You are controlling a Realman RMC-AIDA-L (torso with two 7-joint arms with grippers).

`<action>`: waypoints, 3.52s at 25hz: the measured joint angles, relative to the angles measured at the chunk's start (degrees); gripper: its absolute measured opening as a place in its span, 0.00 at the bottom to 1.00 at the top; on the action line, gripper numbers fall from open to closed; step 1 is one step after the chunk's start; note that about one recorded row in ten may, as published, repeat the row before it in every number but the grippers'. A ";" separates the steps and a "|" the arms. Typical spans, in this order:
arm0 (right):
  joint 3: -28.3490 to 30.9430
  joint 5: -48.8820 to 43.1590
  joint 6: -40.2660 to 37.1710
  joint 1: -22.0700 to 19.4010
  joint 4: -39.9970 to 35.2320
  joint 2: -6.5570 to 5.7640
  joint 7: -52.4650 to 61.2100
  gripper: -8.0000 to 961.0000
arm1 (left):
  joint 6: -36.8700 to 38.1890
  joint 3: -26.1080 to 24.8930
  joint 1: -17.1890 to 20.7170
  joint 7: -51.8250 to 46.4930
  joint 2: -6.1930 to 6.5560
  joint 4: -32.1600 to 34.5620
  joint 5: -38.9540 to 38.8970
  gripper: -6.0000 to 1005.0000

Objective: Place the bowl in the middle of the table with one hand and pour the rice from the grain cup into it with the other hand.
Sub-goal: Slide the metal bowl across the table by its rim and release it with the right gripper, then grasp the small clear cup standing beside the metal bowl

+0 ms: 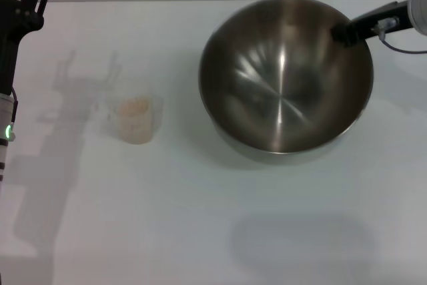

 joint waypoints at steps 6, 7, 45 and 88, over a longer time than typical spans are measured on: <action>-0.70 2.20 -1.50 0.93 1.26 0.06 -1.07 0.02 | -0.07 -0.13 -0.16 0.03 0.00 0.00 0.00 0.80; -0.84 3.23 -1.94 1.41 3.01 0.07 -1.68 0.02 | -0.12 -0.12 -0.17 0.05 0.00 0.00 0.00 0.80; -1.46 2.36 -3.45 4.71 8.57 -0.14 -1.95 0.30 | 1.23 0.31 1.54 -0.11 -0.04 -0.09 0.00 0.80; -42.39 10.44 -157.14 -4.74 61.20 0.23 28.79 0.41 | -7.38 17.46 13.89 0.68 -0.21 1.49 0.01 0.80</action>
